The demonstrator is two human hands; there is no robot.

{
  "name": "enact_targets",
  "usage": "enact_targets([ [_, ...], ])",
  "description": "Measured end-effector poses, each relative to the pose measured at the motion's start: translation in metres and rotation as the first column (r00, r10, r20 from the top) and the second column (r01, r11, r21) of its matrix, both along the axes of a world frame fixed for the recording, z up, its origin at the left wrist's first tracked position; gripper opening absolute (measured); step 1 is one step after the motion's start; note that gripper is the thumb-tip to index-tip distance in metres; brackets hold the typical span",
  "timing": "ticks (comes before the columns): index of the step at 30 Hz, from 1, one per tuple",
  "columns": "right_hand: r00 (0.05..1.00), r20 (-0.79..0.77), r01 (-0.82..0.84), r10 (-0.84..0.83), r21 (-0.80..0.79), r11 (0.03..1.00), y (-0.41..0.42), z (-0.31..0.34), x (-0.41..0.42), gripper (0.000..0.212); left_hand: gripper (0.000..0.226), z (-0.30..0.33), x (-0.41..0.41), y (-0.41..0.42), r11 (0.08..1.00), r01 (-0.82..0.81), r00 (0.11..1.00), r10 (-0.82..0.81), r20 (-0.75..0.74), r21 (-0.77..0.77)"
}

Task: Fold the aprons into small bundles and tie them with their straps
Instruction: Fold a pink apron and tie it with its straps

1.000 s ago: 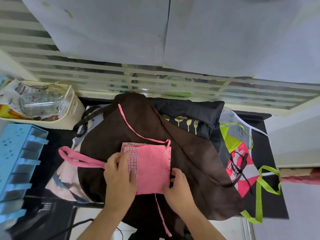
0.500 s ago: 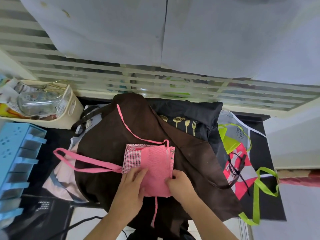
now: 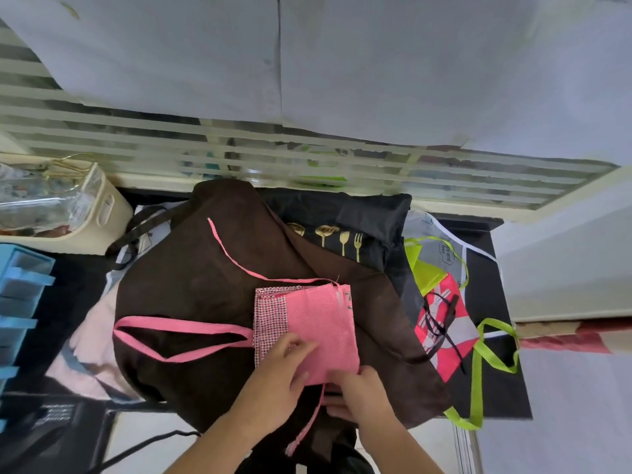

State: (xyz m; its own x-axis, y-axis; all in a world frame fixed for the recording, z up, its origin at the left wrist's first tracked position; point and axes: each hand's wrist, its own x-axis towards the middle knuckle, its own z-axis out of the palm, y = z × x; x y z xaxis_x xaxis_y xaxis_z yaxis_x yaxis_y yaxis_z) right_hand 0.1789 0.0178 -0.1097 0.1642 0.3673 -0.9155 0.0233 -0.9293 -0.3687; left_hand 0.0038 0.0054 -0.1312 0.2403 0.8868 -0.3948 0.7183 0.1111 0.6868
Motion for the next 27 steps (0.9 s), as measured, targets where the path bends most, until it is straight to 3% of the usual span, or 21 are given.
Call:
enact_targets([
  [3,0.990,-0.103,-0.104,0.101,-0.024,0.994,-0.014,-0.001,-0.004,0.011,0.067,-0.012,0.006,-0.001,0.997,-0.007,1.000,0.007,-0.007,-0.072],
  [6,0.983,-0.092,-0.159,0.160,0.016,0.987,-0.026,-0.006,-0.001,0.021,0.074,-0.015,0.010,0.002,0.992,-0.029,0.999,0.025,-0.037,-0.121],
  [12,0.984,-0.155,-0.093,0.086,-0.041,0.995,-0.028,-0.006,0.003,0.037,0.084,-0.015,0.013,0.005,0.991,-0.033,0.999,0.027,-0.042,-0.132],
  [14,0.976,-0.179,-0.129,0.122,-0.026,0.991,-0.026,-0.006,-0.002,0.030,0.087,-0.015,0.014,0.005,0.988,-0.058,0.998,0.052,-0.043,-0.141],
  [18,0.985,-0.145,-0.097,0.093,-0.019,0.995,-0.027,-0.016,-0.009,0.018,0.087,-0.017,0.013,0.003,0.986,-0.083,0.997,0.080,-0.023,-0.148],
  [27,0.985,0.043,-0.168,0.168,-0.002,0.986,-0.033,-0.019,-0.014,0.028,0.088,-0.023,0.014,0.002,0.974,-0.161,0.986,0.164,0.007,-0.157],
])
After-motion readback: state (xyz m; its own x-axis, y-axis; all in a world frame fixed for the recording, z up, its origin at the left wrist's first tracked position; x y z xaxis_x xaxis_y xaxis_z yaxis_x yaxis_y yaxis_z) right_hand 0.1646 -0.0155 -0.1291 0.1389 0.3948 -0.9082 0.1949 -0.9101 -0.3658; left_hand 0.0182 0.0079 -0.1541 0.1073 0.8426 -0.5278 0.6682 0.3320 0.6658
